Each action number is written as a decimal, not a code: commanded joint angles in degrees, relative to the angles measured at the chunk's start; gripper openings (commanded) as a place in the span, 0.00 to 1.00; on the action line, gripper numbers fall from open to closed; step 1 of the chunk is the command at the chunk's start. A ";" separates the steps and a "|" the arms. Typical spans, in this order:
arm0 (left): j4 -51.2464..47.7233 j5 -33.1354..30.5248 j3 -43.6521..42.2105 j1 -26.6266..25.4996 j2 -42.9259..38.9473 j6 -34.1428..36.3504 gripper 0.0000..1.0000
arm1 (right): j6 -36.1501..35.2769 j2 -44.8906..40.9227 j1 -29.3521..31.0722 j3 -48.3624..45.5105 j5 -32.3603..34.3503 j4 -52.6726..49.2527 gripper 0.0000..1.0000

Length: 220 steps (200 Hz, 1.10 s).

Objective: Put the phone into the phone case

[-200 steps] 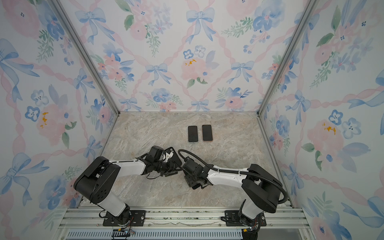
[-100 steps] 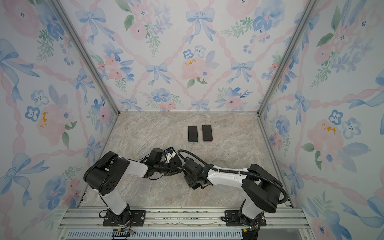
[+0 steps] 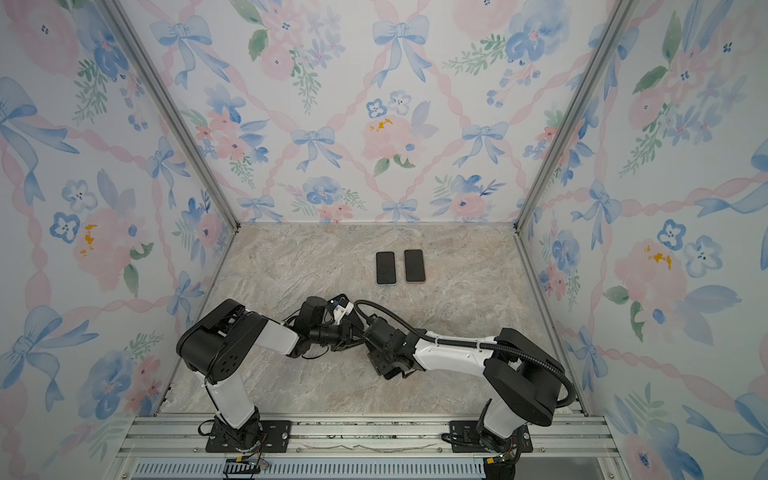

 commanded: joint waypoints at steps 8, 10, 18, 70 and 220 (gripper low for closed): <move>2.15 0.75 -1.47 -0.21 -0.05 -0.76 0.16 | -0.50 0.19 0.82 1.88 0.15 -0.34 0.58; 2.19 0.77 -1.52 -0.14 -0.06 -0.89 0.15 | -0.50 0.27 0.78 1.98 0.21 -0.48 0.59; 2.22 0.73 -1.71 0.09 0.10 -1.33 0.11 | -0.54 0.53 0.90 2.46 0.61 -1.31 0.60; 4.64 2.19 -2.42 0.49 0.51 -3.05 0.04 | -0.39 1.09 2.83 5.15 4.43 -5.82 0.81; 18.51 2.66 -0.32 3.34 -4.64 -19.34 0.00 | 26.69 -26.38 2.86 4.79 1.32 -6.64 0.87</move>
